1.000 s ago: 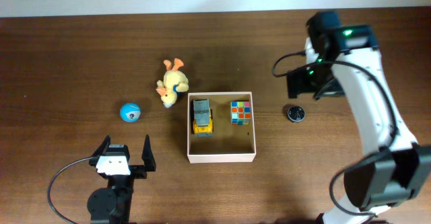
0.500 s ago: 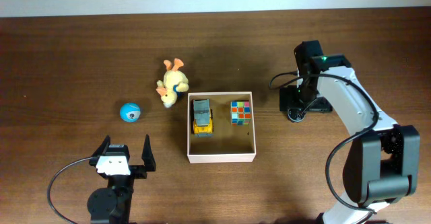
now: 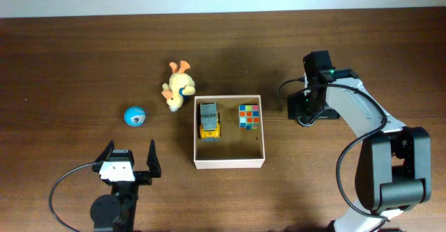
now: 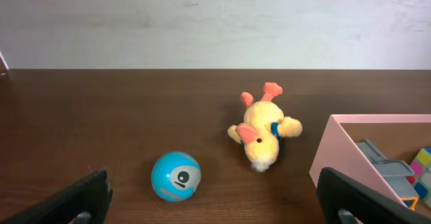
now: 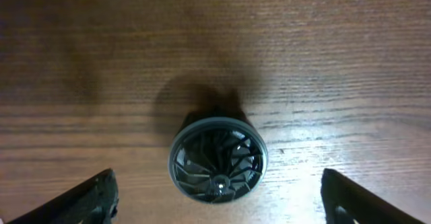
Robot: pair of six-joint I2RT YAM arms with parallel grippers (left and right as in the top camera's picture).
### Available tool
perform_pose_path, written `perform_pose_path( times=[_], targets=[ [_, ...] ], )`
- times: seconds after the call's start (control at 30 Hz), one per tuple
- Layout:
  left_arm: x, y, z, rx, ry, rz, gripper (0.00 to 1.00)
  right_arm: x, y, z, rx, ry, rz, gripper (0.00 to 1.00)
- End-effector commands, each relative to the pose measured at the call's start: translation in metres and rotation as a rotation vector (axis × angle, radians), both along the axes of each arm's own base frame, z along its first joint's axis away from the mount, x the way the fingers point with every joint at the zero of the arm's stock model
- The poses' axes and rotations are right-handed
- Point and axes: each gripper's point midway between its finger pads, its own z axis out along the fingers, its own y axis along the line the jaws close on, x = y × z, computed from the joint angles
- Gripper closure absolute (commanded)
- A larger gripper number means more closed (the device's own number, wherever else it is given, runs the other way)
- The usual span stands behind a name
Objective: Pack container
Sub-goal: 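Lower the right gripper down onto the black round object, then close the right gripper around the black round object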
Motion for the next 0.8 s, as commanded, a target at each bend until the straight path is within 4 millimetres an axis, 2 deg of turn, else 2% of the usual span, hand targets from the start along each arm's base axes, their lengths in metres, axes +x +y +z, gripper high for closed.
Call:
perform_pose_path(
  times=[0.0,0.2,0.5,0.77],
  targets=[
    [0.000,-0.001,-0.003,-0.008,0.004,-0.007,0.01,0.002,-0.004,0.000,-0.004,-0.016,-0.004,0.12],
    [0.000,-0.001,-0.003,-0.008,0.004,-0.007,0.01,0.006,-0.003,-0.007,-0.003,-0.020,-0.006,0.12],
    [0.000,-0.001,-0.003,-0.008,0.004,-0.007,0.01,0.003,-0.004,-0.025,-0.005,0.023,-0.020,0.14],
    [0.000,-0.001,-0.003,-0.008,0.004,-0.007,0.01,0.002,-0.004,-0.027,-0.006,0.032,-0.023,0.26]
  ],
)
